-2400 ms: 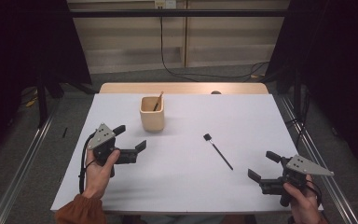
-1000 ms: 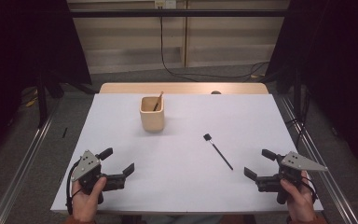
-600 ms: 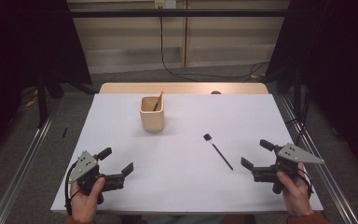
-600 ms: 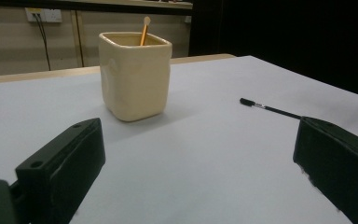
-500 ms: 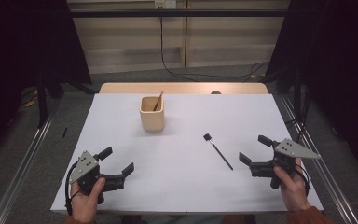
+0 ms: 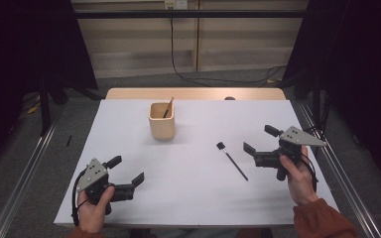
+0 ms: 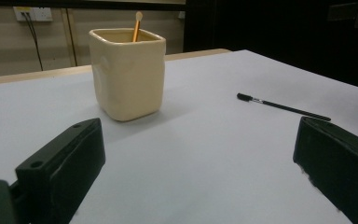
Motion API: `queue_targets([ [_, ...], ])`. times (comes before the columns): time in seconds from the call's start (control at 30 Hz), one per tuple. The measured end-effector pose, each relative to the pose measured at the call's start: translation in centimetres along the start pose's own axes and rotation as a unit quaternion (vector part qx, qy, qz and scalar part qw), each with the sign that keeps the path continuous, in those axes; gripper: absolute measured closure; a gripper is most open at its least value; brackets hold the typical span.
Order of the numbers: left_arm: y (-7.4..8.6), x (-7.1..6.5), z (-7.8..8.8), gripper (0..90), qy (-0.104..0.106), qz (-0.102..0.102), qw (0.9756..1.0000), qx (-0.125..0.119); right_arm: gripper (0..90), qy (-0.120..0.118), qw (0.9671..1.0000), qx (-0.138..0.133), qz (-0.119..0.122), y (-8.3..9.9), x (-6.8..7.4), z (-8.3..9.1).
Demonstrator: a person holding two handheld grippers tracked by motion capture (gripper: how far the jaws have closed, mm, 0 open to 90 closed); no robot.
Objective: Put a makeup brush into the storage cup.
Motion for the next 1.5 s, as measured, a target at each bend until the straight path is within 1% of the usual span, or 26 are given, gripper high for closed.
queue_targets([
  [0.03, 0.0, 0.1, 0.0, 2.1, -0.001, -0.001, 1.0, -0.001, 0.4, 0.001, 1.0, 0.0, 0.004, -0.2, -0.1, -0.3],
  [0.07, 0.0, 0.1, 0.0, 2.1, -0.002, 0.002, 1.0, -0.001, 0.5, 0.006, 0.9999, -0.002, 0.01, -0.5, -0.3, -0.7],
  [0.13, 0.0, 0.1, 0.1, 2.1, -0.002, 0.0, 1.0, 0.001, 1.1, 0.016, 0.9997, -0.001, 0.02, -0.9, -0.6, -1.3],
  [0.2, 0.0, 0.1, 0.1, 2.1, 0.001, 0.0, 1.0, -0.001, 1.1, 0.017, 0.9997, -0.002, 0.019, -1.3, -0.8, -1.7],
  [0.3, 0.0, 0.0, 0.1, 2.1, -0.006, 0.005, 1.0, 0.003, 0.5, 0.017, 0.9995, -0.002, 0.025, -1.9, -1.1, -2.4],
  [0.33, 0.0, -0.2, 0.0, 2.1, 0.0, 0.006, 1.0, 0.002, 1.2, 0.02, 0.9995, -0.003, 0.024, -2.1, -1.3, -2.7],
  [0.37, -0.1, -0.3, 0.0, 2.1, 0.004, 0.004, 1.0, 0.001, 1.5, 0.019, 0.9997, -0.004, 0.015, -2.3, -1.3, -3.1],
  [0.4, -0.1, -0.3, 0.0, 2.1, 0.005, -0.002, 1.0, 0.002, 1.4, 0.018, 0.9997, 0.0, 0.017, -2.3, -1.4, -3.4],
  [0.47, -0.1, -0.2, 0.0, 2.1, 0.006, -0.002, 1.0, 0.0, 1.1, 0.017, 0.9996, 0.004, 0.022, -2.6, -1.5, -4.1],
  [0.57, 0.0, 0.1, 0.0, 2.1, 0.003, -0.002, 1.0, 0.001, 2.1, 0.017, 0.9997, 0.007, 0.016, -2.9, -1.8, -5.0],
  [0.6, 0.0, 0.2, 0.1, 2.1, 0.001, -0.001, 1.0, 0.0, 5.1, 0.015, 0.9997, 0.012, 0.013, -3.0, -1.9, -5.1],
  [0.63, -0.1, 0.2, 0.2, 2.0, 0.002, -0.003, 1.0, 0.001, 8.7, 0.008, 0.9996, 0.025, 0.006, -3.0, -2.0, -5.2],
  [0.7, -0.1, 0.4, 0.4, 2.1, 0.0, -0.01, 0.9999, 0.003, 5.7, -0.003, 0.999, 0.044, 0.004, -3.1, -1.9, -5.4],
  [0.77, 0.0, 0.7, 0.5, 2.0, -0.001, -0.002, 1.0, 0.003, 4.3, -0.013, 0.9981, 0.058, 0.016, -3.0, -2.0, -5.5],
  [0.87, 0.0, 0.8, 0.6, 2.1, -0.005, -0.004, 1.0, 0.004, 3.9, -0.018, 0.997, 0.073, 0.017, -2.7, -2.1, -5.6],
  [0.93, 0.0, 0.7, 0.5, 2.1, -0.003, -0.007, 1.0, 0.005, 3.3, -0.023, 0.9953, 0.093, 0.013, -2.6, -2.3, -5.5],
  [0.97, 0.0, 0.7, 0.5, 2.1, -0.003, -0.008, 0.9999, 0.007, 3.2, -0.03, 0.9943, 0.1, 0.017, -2.6, -2.3, -5.4],
  [1.03, 0.0, 0.7, 0.5, 2.1, -0.001, -0.008, 0.9999, 0.007, 5.2, -0.036, 0.9928, 0.113, 0.013, -2.7, -2.3, -5.4],
  [1.1, 0.1, 0.8, 0.5, 2.1, 0.004, 0.0, 1.0, 0.006, 4.9, -0.042, 0.9906, 0.13, 0.014, -2.7, -2.3, -5.5],
  [1.17, 0.1, 0.9, 0.5, 2.1, 0.004, 0.007, 1.0, 0.004, 5.3, -0.05, 0.9861, 0.158, 0.012, -2.7, -2.2, -5.8],
  [1.23, 0.1, 1.0, 0.5, 2.1, 0.003, 0.007, 1.0, 0.003, 6.8, -0.051, 0.9813, 0.185, 0.007, -2.6, -2.1, -5.9],
  [1.3, 0.1, 1.0, 0.5, 2.1, 0.002, 0.004, 1.0, 0.005, 7.2, -0.055, 0.9763, 0.209, 0.008, -2.3, -2.0, -6.2],
  [1.37, 0.1, 0.9, 0.5, 2.1, 0.003, 0.005, 1.0, 0.005, 5.6, -0.06, 0.9684, 0.241, 0.015, -2.0, -1.9, -6.5],
  [1.43, 0.1, 0.9, 0.5, 2.1, 0.004, 0.005, 1.0, 0.006, 4.9, -0.067, 0.9629, 0.261, 0.013, -1.8, -1.7, -6.7],
  [1.47, 0.1, 0.9, 0.5, 2.1, 0.005, 0.006, 1.0, 0.006, 5.4, -0.079, 0.9563, 0.281, 0.009, -1.7, -1.5, -6.8],
  [1.5, 0.1, 1.0, 0.6, 2.1, 0.005, 0.007, 1.0, 0.005, 6.2, -0.085, 0.9525, 0.292, 0.007, -1.7, -1.5, -6.8],
])
Point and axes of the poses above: each handheld gripper's, and its own axes: z roughly backward along the jaws, y roughly out of its underside, x roughly to its left, the point moved 4 cm from there along -z, roughly forward along the jaws, and after that the axes turned 1 degree about -z, right-handed, at the moved point
